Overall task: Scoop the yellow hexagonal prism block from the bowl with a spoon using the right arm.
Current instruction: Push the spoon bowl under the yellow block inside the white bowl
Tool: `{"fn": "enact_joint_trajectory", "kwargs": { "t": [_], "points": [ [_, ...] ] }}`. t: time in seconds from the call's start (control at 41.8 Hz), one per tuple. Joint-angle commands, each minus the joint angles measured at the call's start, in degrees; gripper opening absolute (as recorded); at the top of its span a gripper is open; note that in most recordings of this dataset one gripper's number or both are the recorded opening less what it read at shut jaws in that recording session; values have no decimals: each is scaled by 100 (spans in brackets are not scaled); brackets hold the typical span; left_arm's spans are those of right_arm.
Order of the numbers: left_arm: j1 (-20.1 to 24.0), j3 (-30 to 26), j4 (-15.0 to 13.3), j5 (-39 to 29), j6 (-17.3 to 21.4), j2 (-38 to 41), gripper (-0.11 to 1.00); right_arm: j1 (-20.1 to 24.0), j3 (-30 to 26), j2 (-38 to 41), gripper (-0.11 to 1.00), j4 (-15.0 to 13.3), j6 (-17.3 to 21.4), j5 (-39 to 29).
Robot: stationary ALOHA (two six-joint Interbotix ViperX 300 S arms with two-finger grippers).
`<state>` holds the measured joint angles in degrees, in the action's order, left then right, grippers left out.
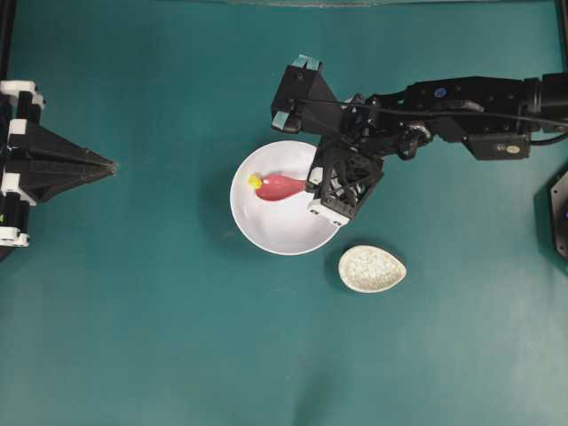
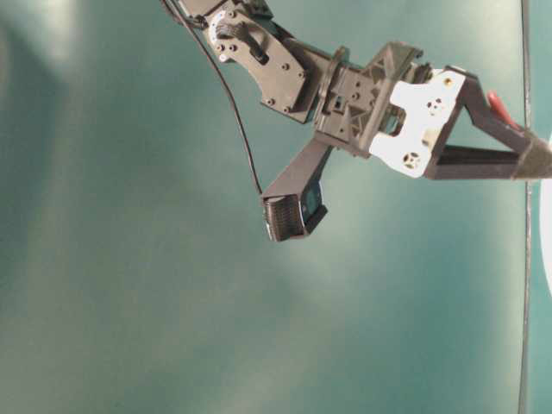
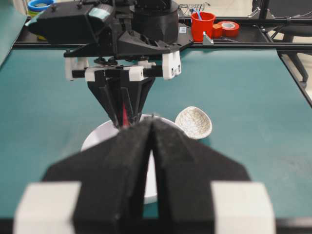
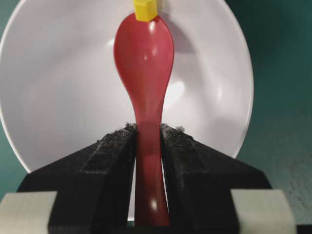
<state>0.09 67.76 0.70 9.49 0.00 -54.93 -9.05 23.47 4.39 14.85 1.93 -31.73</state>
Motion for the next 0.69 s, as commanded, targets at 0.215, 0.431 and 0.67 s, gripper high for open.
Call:
{"fn": "enact_joint_trajectory", "kwargs": {
  "t": [0.215,0.431,0.67],
  "points": [
    [9,-79,18,35,9,44,0,9,-123,-281,24,-26,-18,132],
    [9,-79,18,35,9,44,0,9,-97,-360,24,-35,-26,413],
    [9,-79,9,35,9,44,0,9,-97,-369,24,-53,-26,475]
  ]
}}
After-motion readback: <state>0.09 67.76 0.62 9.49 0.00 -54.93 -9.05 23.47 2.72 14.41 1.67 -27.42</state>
